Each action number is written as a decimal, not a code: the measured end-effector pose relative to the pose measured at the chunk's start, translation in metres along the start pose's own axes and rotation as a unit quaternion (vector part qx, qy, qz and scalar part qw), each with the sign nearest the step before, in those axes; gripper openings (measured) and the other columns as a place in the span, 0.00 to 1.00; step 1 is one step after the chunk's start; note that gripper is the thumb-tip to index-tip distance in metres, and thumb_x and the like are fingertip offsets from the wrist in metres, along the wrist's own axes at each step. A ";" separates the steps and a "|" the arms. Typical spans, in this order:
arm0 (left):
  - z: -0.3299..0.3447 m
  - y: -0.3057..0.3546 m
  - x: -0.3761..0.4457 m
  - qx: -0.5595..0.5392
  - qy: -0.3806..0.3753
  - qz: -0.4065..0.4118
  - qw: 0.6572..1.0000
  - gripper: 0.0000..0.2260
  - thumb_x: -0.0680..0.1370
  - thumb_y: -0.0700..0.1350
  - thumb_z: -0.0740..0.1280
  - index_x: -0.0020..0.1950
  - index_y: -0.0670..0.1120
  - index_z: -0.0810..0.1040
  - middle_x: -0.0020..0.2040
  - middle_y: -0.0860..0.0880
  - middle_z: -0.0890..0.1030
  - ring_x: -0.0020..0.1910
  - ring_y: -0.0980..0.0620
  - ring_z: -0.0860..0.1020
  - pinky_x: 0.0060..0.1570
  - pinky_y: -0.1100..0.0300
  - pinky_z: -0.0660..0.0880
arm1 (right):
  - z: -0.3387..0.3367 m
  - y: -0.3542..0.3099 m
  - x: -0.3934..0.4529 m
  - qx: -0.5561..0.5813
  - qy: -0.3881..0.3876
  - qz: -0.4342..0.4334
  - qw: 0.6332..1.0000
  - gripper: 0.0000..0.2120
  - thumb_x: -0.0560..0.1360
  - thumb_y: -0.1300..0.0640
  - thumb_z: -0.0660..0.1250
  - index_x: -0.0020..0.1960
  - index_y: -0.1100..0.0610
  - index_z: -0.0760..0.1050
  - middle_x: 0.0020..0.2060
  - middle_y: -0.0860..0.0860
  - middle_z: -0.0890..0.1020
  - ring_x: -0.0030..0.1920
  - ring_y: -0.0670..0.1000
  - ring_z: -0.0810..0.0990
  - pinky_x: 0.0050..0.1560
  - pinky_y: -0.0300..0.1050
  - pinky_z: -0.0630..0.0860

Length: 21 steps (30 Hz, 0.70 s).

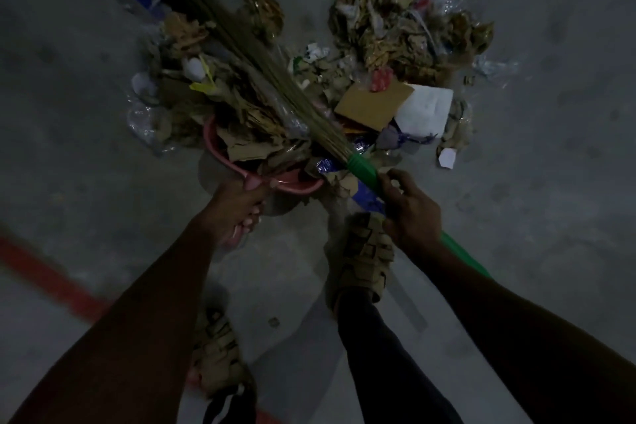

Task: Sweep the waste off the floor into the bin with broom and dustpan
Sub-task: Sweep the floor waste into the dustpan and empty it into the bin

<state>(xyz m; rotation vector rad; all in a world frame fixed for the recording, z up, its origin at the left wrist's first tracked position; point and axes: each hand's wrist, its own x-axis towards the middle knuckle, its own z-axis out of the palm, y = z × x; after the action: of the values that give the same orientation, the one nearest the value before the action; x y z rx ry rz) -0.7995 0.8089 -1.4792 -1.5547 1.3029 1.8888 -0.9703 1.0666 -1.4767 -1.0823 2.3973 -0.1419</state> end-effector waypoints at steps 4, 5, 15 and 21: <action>0.005 0.011 -0.025 -0.003 0.022 -0.004 1.000 0.20 0.79 0.53 0.71 0.34 0.44 0.70 0.24 0.49 0.67 0.18 0.56 0.63 0.22 0.67 0.59 | -0.020 -0.018 -0.015 0.025 0.016 0.025 0.999 0.33 0.66 0.60 0.65 0.72 0.55 0.71 0.66 0.54 0.73 0.42 0.60 0.80 0.30 0.44 0.74; 0.005 0.015 -0.032 -0.005 0.023 -0.003 1.000 0.20 0.79 0.53 0.71 0.34 0.44 0.70 0.24 0.50 0.67 0.18 0.56 0.63 0.22 0.67 0.59 | -0.026 -0.022 -0.017 0.029 0.019 0.030 0.999 0.34 0.65 0.60 0.66 0.72 0.55 0.71 0.66 0.53 0.73 0.42 0.60 0.80 0.30 0.45 0.75; -0.040 0.060 -0.176 0.020 0.066 0.011 0.998 0.25 0.77 0.56 0.72 0.30 0.43 0.67 0.21 0.48 0.68 0.16 0.54 0.64 0.20 0.66 0.63 | -0.142 -0.107 -0.066 0.064 0.047 0.065 0.995 0.34 0.65 0.62 0.69 0.70 0.51 0.73 0.67 0.49 0.75 0.44 0.58 0.81 0.34 0.40 0.71; -0.092 0.078 -0.320 0.016 0.067 0.038 0.997 0.23 0.77 0.57 0.73 0.34 0.43 0.70 0.24 0.46 0.68 0.17 0.52 0.66 0.23 0.64 0.64 | -0.243 -0.194 -0.139 0.087 0.041 0.078 0.992 0.32 0.66 0.51 0.57 0.71 0.48 0.73 0.68 0.49 0.75 0.48 0.58 0.81 0.38 0.44 0.75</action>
<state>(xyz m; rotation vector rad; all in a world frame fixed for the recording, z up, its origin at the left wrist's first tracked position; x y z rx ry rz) -0.7021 0.7778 -1.1528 -1.6617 1.4613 1.8248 -0.8793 1.0100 -1.1532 -0.8220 2.4783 -0.3410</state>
